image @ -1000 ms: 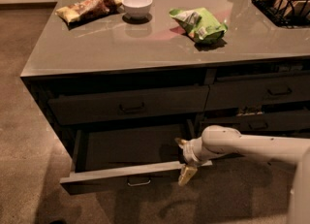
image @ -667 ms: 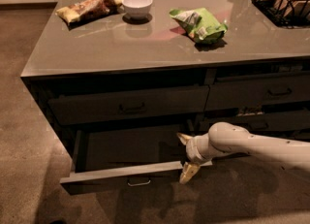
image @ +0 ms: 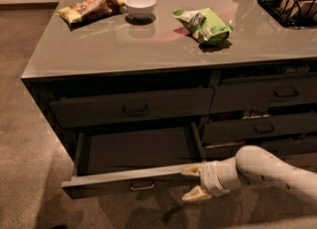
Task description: Close middle drawer
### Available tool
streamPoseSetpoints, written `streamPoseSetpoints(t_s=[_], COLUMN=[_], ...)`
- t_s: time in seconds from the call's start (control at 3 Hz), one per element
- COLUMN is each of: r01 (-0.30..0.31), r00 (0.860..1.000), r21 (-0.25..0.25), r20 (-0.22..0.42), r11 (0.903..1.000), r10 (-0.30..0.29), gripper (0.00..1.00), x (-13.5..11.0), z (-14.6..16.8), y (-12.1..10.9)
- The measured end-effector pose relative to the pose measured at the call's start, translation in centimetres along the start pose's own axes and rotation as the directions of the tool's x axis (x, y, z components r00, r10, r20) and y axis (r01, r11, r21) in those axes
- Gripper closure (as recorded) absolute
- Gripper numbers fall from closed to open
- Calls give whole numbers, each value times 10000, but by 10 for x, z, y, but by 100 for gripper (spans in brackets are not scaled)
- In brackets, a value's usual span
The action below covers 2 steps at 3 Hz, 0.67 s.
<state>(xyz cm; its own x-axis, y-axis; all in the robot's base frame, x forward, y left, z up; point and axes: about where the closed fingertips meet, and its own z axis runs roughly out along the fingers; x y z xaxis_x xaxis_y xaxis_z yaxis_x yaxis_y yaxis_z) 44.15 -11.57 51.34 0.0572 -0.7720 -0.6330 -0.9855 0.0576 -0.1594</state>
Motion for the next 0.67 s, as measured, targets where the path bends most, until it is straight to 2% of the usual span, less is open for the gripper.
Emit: streamPoseSetpoints(t_s=[0.33,0.67], r01=[-507,-613], r00=[9961,9945], r21=[-376,-453], r20=[710,827], r11=[9980,9971], r10=[533,649], gripper=[62,85], x=[8,11], z=[13,17], y=[46,53])
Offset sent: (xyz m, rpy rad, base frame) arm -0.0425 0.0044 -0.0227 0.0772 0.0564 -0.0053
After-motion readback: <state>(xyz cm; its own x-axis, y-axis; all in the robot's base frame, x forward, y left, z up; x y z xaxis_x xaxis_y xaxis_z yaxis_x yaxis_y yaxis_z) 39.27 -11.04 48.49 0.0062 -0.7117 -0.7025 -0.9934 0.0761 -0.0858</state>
